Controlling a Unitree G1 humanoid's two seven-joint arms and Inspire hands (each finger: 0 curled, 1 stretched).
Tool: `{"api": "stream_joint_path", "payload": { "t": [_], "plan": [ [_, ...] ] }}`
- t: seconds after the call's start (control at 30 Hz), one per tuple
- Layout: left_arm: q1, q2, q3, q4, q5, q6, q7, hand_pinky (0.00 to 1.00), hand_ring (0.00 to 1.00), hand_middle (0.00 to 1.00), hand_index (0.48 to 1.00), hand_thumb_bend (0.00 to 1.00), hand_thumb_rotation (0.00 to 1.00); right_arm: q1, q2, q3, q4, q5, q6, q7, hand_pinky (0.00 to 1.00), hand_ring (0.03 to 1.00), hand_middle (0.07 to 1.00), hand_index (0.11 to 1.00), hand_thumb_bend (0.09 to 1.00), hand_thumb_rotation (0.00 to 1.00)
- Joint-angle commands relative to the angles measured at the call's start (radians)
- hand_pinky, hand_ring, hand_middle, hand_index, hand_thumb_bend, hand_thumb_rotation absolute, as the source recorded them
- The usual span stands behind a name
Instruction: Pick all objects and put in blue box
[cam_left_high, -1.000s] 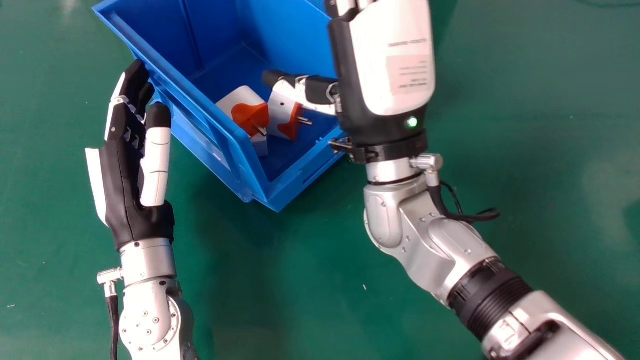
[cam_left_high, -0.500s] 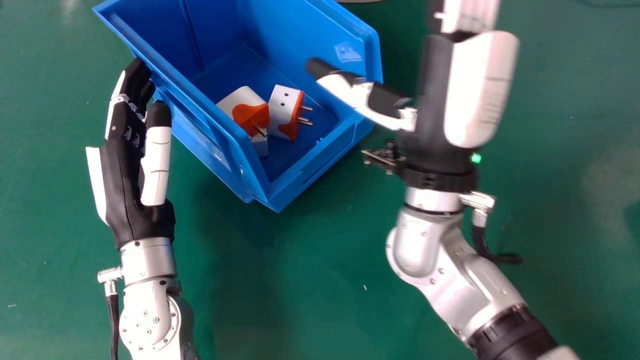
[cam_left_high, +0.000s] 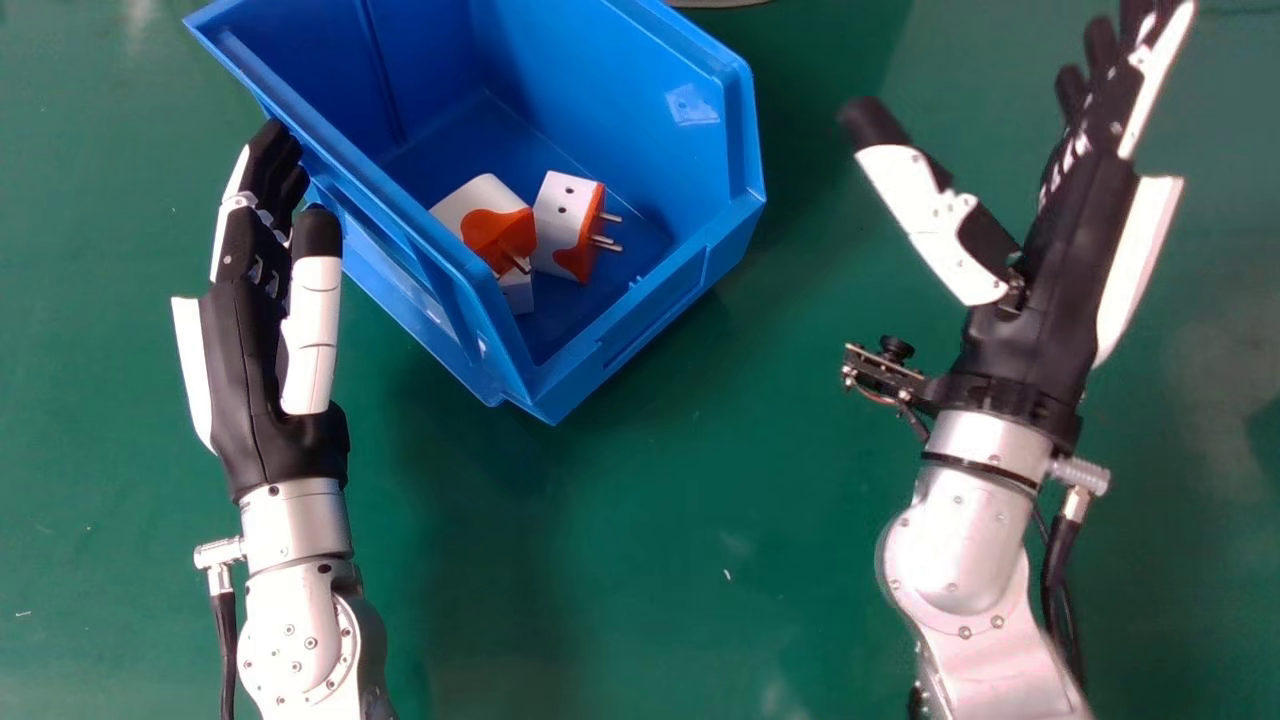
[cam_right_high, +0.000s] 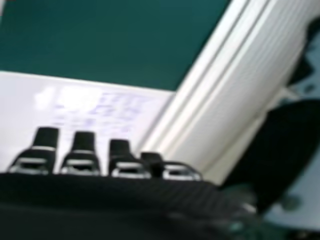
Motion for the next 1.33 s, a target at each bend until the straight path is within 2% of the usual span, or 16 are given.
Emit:
{"api": "stream_joint_path", "payload": {
  "t": [0.0, 0.1, 0.13, 0.23, 0.27, 0.43, 0.57, 0.67, 0.8, 0.9, 1.03, 1.17, 1.3],
  "plan": [
    [0.004, -0.001, -0.008, -0.013, 0.011, -0.016, -0.008, 0.90, 0.92, 0.91, 0.859, 0.83, 0.79, 0.006, 0.034, -0.033, -0.032, 0.092, -0.025, 0.078, 0.93, 0.973, 0.982, 0.999, 0.693, 0.46],
    [0.008, -0.003, -0.008, -0.015, 0.011, -0.018, -0.007, 0.90, 0.92, 0.91, 0.860, 0.83, 0.79, 0.016, 0.059, -0.065, -0.034, 0.192, 0.000, 0.161, 0.95, 0.983, 0.989, 1.000, 0.678, 0.46],
    [0.009, -0.004, -0.008, -0.016, 0.010, -0.018, -0.008, 0.90, 0.92, 0.91, 0.861, 0.83, 0.79, 0.019, 0.062, -0.072, -0.035, 0.205, 0.007, 0.176, 0.96, 0.987, 0.991, 1.000, 0.675, 0.47],
    [0.013, -0.003, -0.009, -0.019, 0.019, -0.020, 0.001, 0.90, 0.92, 0.91, 0.860, 0.83, 0.79, 0.030, 0.067, -0.084, -0.044, 0.231, 0.022, 0.216, 0.96, 0.990, 0.994, 1.000, 0.673, 0.49],
    [0.014, -0.004, -0.009, -0.019, 0.019, -0.020, 0.001, 0.90, 0.92, 0.91, 0.860, 0.83, 0.79, 0.032, 0.070, -0.086, -0.045, 0.236, 0.024, 0.226, 0.96, 0.989, 0.996, 1.000, 0.675, 0.49],
    [0.014, -0.007, -0.009, -0.020, 0.009, -0.019, -0.009, 0.90, 0.92, 0.91, 0.862, 0.83, 0.79, 0.043, 0.082, -0.089, -0.050, 0.219, 0.041, 0.235, 0.97, 0.997, 0.999, 1.000, 0.681, 0.50],
    [0.016, -0.004, -0.007, -0.021, 0.018, -0.018, 0.002, 0.90, 0.92, 0.91, 0.861, 0.83, 0.79, 0.040, 0.086, -0.093, -0.043, 0.208, 0.044, 0.232, 0.97, 0.999, 1.000, 1.000, 0.684, 0.51],
    [0.013, -0.006, -0.005, -0.018, 0.012, -0.019, -0.002, 0.90, 0.92, 0.91, 0.859, 0.83, 0.79, 0.041, 0.090, -0.092, -0.043, 0.208, 0.040, 0.236, 0.98, 1.000, 1.000, 1.000, 0.683, 0.51],
    [0.013, -0.004, -0.007, -0.017, 0.013, -0.018, -0.007, 0.90, 0.92, 0.91, 0.859, 0.83, 0.79, 0.040, 0.092, -0.090, -0.042, 0.205, 0.036, 0.237, 0.99, 1.000, 1.000, 1.000, 0.687, 0.51],
    [0.012, -0.003, -0.006, -0.019, 0.015, -0.016, -0.003, 0.90, 0.92, 0.91, 0.860, 0.82, 0.79, 0.039, 0.092, -0.090, -0.044, 0.204, 0.038, 0.237, 0.99, 1.000, 1.000, 1.000, 0.688, 0.52],
    [0.011, -0.003, -0.005, -0.018, 0.012, -0.015, -0.004, 0.89, 0.92, 0.91, 0.858, 0.83, 0.79, 0.040, 0.094, -0.089, -0.045, 0.210, 0.040, 0.242, 1.00, 1.000, 1.000, 1.000, 0.682, 0.51],
    [0.011, 0.000, -0.006, -0.017, 0.018, -0.015, -0.001, 0.89, 0.92, 0.91, 0.858, 0.83, 0.79, 0.042, 0.094, -0.088, -0.046, 0.198, 0.046, 0.234, 1.00, 1.000, 1.000, 1.000, 0.680, 0.51],
    [0.011, -0.001, -0.006, -0.017, 0.013, -0.016, -0.006, 0.89, 0.92, 0.91, 0.861, 0.83, 0.79, 0.036, 0.097, -0.093, -0.037, 0.209, 0.035, 0.238, 1.00, 1.000, 1.000, 1.000, 0.681, 0.51]
  ]
}}
